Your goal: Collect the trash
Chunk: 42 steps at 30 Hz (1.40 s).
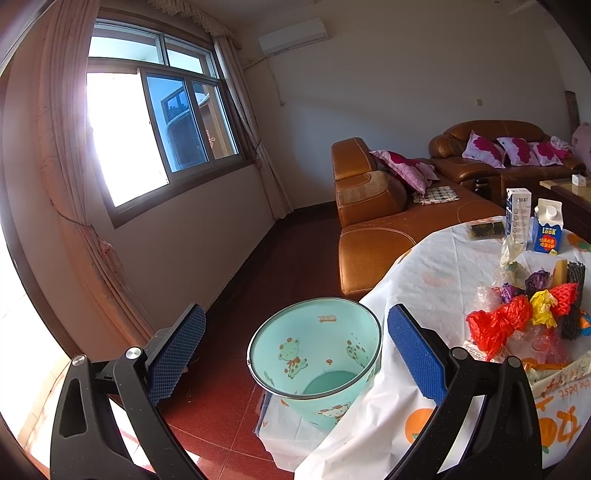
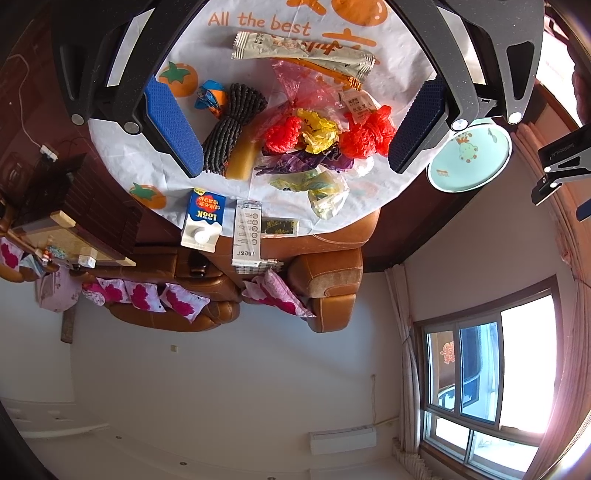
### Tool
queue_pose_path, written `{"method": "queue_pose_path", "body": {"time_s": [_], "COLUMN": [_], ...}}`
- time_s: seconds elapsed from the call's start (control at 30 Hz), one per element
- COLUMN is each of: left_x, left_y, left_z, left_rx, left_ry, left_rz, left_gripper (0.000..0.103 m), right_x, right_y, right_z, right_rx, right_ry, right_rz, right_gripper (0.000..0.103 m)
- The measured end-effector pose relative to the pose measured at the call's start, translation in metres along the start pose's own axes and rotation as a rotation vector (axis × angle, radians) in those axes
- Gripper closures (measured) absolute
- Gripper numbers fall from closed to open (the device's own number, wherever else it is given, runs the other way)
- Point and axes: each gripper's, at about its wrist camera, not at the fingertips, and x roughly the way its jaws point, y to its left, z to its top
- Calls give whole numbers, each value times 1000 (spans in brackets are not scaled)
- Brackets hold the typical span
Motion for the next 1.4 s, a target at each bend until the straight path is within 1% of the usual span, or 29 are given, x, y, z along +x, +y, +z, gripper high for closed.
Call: {"method": "queue_pose_path", "body": {"time_s": [0.63, 0.77, 0.83, 0.93, 1.03, 1.13, 1.27, 1.4], "left_x": [6, 12, 16, 21, 24, 25, 37, 46], "left_y": [-1, -5, -10, -23, -41, -61, -97, -124], "left_z": [-5, -9, -12, -19, -24, -27, -25, -22], "left_rx": [5, 7, 13, 31, 57, 87, 129, 158], "left_ry": [15, 29, 42, 58, 63, 52, 50, 42], "left_rz": [1, -1, -20, -54, -86, -113, -159, -180], "left_gripper": [6, 6, 6, 6, 6, 6, 6, 6], "right_x": [0, 3, 8, 19, 33, 41, 46, 53], "right_y": [1, -2, -9, -28, -51, -64, -81, -93], "right_z": [-1, -5, -9, -24, -41, -57, -68, -72], "right_rx": [2, 7, 11, 15, 47, 29, 66, 78], "right_ry": [1, -6, 1, 13, 63, 87, 89, 85], "right_rz": [0, -17, -37, -112, -131, -161, -177, -190], "right_gripper": [5, 5, 5, 5, 5, 5, 5, 5]}}
